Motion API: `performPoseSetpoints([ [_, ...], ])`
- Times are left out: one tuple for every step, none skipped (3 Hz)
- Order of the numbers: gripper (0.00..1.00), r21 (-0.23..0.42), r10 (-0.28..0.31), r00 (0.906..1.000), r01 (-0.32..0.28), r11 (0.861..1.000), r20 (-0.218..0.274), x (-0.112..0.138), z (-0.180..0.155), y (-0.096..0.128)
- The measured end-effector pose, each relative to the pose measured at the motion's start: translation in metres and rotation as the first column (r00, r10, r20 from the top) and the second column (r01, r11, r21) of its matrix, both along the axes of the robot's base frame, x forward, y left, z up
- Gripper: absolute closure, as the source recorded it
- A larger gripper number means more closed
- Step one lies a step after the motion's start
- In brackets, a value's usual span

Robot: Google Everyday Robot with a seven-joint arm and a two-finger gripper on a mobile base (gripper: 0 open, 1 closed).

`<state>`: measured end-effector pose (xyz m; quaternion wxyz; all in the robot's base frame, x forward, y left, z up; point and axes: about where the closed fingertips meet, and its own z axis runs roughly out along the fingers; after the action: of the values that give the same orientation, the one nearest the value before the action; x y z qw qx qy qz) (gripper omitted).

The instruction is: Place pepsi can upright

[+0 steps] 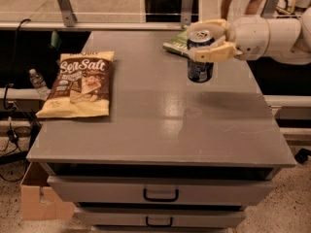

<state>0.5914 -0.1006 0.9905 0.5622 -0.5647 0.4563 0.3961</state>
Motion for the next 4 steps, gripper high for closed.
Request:
performPoseSetpoints([
  [1.0, 0.056, 0.004, 0.9991, -0.002, 0.998, -0.041, 0.002, -0.021, -0.008],
  [0.84, 0.076, 0.019, 0.9974, -0.014, 0.997, -0.07, 0.005, -0.035, -0.015],
  [0.61, 0.082, 0.025, 0.9961, -0.018, 0.996, -0.084, 0.009, -0.042, -0.022],
  [0.38, 0.083, 0.028, 0.995, -0.02, 0.996, -0.095, 0.012, -0.047, -0.024],
])
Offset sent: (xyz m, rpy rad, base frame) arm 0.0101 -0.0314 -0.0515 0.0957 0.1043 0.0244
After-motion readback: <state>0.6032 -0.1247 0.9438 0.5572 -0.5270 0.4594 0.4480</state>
